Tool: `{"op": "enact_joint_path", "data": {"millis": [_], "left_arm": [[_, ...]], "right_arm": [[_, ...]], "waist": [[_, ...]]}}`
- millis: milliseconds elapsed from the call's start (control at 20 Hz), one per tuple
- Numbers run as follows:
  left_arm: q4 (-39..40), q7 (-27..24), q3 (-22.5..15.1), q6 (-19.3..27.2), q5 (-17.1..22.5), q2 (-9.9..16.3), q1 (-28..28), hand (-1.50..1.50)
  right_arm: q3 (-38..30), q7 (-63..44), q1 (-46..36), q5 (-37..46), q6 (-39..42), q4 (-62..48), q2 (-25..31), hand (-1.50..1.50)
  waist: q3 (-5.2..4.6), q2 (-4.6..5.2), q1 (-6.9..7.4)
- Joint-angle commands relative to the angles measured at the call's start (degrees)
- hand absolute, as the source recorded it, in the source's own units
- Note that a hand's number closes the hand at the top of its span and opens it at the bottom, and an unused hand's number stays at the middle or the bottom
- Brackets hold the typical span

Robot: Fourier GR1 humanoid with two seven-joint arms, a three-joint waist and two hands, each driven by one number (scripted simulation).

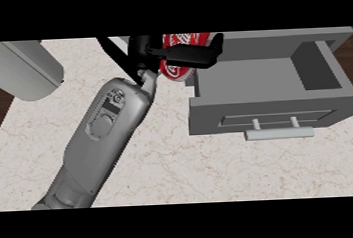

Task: Pick up the can, place it into the drawer and close the drawer

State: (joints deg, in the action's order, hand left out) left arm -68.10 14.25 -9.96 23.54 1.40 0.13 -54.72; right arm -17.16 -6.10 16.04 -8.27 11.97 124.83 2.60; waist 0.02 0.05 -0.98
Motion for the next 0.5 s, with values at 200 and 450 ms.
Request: {"op": "enact_joint_path", "data": {"millis": [200,450], "left_arm": [[15.71,-1.31,-1.26,4.2,5.24,-0.13,-14.6,1.5],[20.62,-0.45,-2.71,7.39,7.57,-0.13,-20.97,1.5]], "right_arm": [[-0.64,-1.58,0.12,-2.08,1.5,1.3,0.65,-1.5],[-2.76,0.98,-1.51,-2.64,2.34,-1.96,1.76,-1.5]], "waist": [[0.02,0.27,-1.14],[0.05,0.28,-1.14]]}}
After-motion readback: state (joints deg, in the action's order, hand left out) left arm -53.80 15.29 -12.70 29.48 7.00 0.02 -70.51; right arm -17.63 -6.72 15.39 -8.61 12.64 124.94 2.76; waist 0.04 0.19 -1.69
